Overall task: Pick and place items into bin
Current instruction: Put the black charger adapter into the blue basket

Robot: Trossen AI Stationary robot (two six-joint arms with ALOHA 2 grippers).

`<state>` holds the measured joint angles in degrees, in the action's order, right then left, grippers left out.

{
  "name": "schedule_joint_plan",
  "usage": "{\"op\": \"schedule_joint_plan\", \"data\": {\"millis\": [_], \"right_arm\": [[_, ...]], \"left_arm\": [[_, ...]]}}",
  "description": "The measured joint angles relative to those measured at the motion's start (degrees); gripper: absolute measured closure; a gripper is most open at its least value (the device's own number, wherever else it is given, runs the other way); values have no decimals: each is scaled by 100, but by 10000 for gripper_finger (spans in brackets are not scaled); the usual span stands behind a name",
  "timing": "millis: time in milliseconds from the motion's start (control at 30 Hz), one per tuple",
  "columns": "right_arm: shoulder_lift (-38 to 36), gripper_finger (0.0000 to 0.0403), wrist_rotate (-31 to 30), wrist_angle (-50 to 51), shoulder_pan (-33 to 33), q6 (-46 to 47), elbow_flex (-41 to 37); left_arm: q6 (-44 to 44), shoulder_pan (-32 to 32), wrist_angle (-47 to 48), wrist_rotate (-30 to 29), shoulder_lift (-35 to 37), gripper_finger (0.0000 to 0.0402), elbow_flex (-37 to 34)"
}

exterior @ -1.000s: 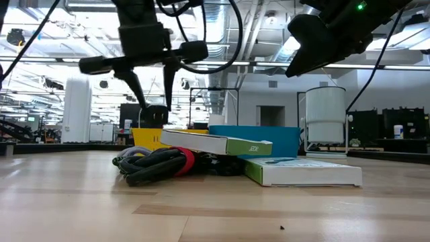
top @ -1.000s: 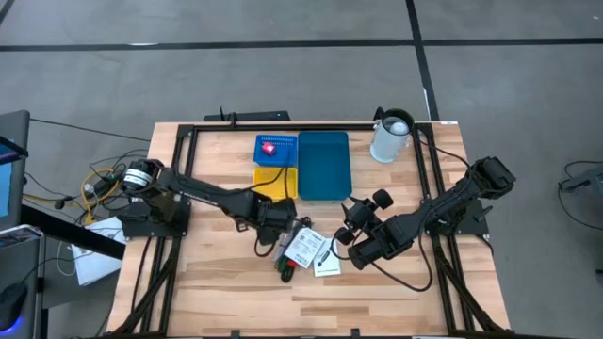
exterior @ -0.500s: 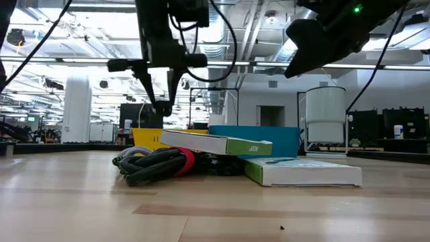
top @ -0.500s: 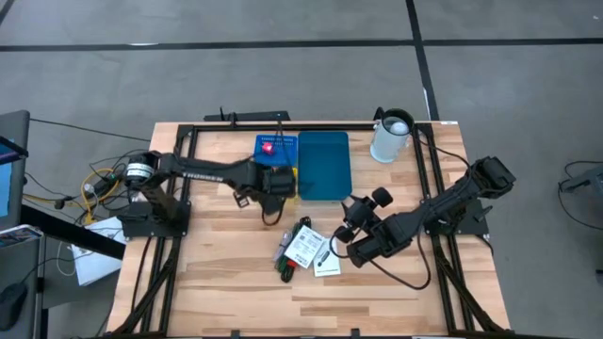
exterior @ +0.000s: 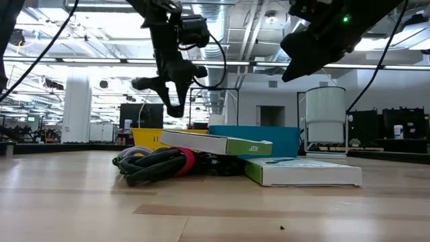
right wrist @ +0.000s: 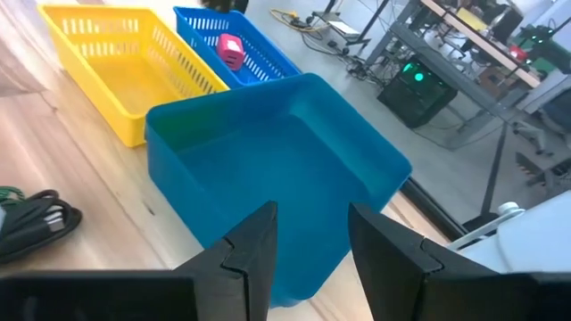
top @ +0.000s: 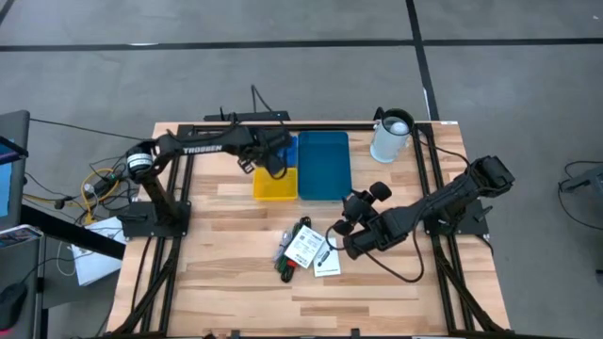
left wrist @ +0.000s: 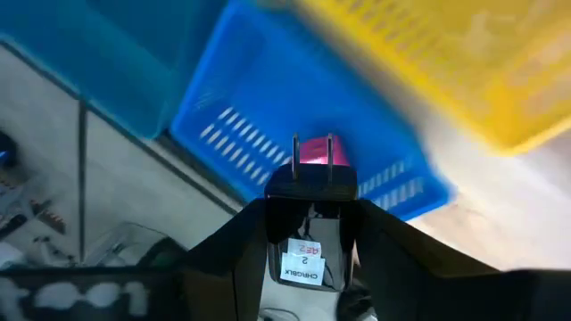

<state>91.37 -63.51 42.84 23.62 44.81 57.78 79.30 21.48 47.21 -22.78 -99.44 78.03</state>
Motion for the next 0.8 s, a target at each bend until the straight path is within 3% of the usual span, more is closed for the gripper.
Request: {"op": "schedule_joint_plan", "data": {"millis": [267, 500, 800], "right_arm": [[1, 269, 2, 89, -98, -43, 0], [2, 270, 2, 156, -96, -36, 0], [2, 269, 4, 145, -96, -27, 0]], "left_arm": [[717, 584, -729, 516, 0, 266, 1], [812, 650, -823, 1044, 0, 265, 1], [810, 650, -969, 1010, 0, 233, 1]]}}
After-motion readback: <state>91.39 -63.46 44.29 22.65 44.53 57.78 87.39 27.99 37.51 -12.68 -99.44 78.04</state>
